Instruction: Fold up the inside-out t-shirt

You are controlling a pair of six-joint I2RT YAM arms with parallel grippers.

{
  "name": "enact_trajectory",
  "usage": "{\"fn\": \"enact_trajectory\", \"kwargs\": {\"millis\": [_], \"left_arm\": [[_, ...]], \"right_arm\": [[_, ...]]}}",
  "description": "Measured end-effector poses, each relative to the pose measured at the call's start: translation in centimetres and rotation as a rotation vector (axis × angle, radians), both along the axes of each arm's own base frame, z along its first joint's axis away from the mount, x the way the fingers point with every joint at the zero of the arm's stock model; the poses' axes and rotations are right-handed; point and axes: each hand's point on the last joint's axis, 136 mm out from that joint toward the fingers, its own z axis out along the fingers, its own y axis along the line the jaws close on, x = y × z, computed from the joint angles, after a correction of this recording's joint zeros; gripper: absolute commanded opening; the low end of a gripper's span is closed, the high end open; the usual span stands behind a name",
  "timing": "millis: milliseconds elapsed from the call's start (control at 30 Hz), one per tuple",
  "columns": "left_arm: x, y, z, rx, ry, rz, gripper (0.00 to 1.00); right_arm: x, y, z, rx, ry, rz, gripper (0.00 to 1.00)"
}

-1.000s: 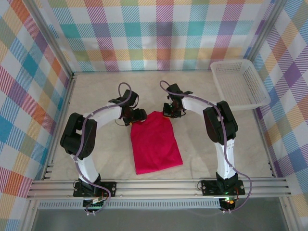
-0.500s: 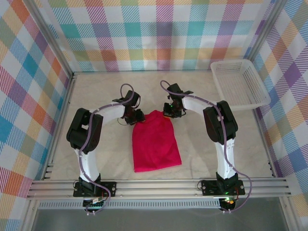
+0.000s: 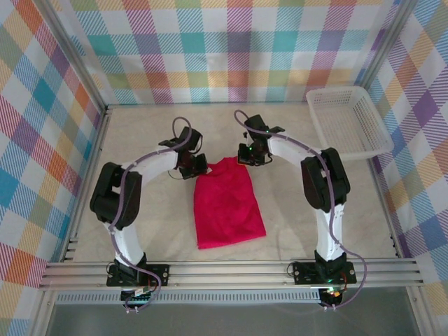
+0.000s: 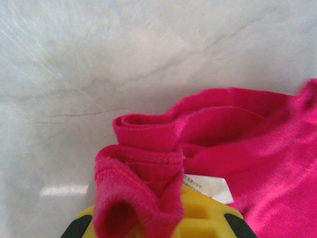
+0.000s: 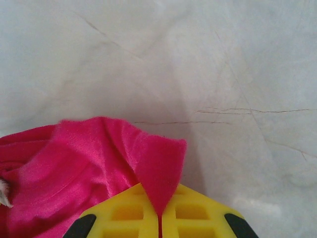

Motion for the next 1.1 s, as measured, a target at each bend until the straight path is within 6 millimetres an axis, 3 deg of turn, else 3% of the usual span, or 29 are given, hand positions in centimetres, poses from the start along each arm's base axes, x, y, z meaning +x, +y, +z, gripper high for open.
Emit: {"fn": "enact_trajectory", "kwargs": {"millis": [167,233,467,600,700,833,967,1033,1100], "left_arm": [[1.0,0.4,6.8,-0.018,-0.140,0.018,0.00],[1.2,0.5,8.6,-0.024,-0.175,0.024,0.00],[1.0,1.0,9.8,0.003,-0.181,0.025,0.00],[2.3,1.1,12.5,0.031,-0.235,0.009,0.00],[4.4,0.6,16.4,0.032,-0.329,-0.008,0.00],[7.7,-0.4,23.8,0.005,-0.500,-0.034,0.00],[8.2,-0.6,28.9,-0.022,-0.641,-0.054,0.00],[7.4,-0.4,29.3,-0.034,-0.679,-0.059,0.00],[5.7,0.2,27.7,-0.043,-0.677,-0.066,0.00]], "right_arm": [[1.0,0.3,6.6,0.065,-0.133,0.004,0.00],[1.3,0.4,8.5,0.086,-0.171,0.003,0.00],[1.3,0.3,9.3,0.097,-0.179,0.004,0.00],[2.9,0.6,12.0,0.122,-0.216,-0.001,0.00],[5.3,0.9,16.0,0.168,-0.297,-0.009,0.00],[8.3,0.5,23.1,0.235,-0.431,-0.019,0.00],[8.7,-0.2,29.6,0.290,-0.557,-0.003,0.00],[7.6,-0.3,30.9,0.310,-0.579,0.017,0.00],[5.8,-0.3,30.1,0.326,-0.558,0.041,0.00]]}}
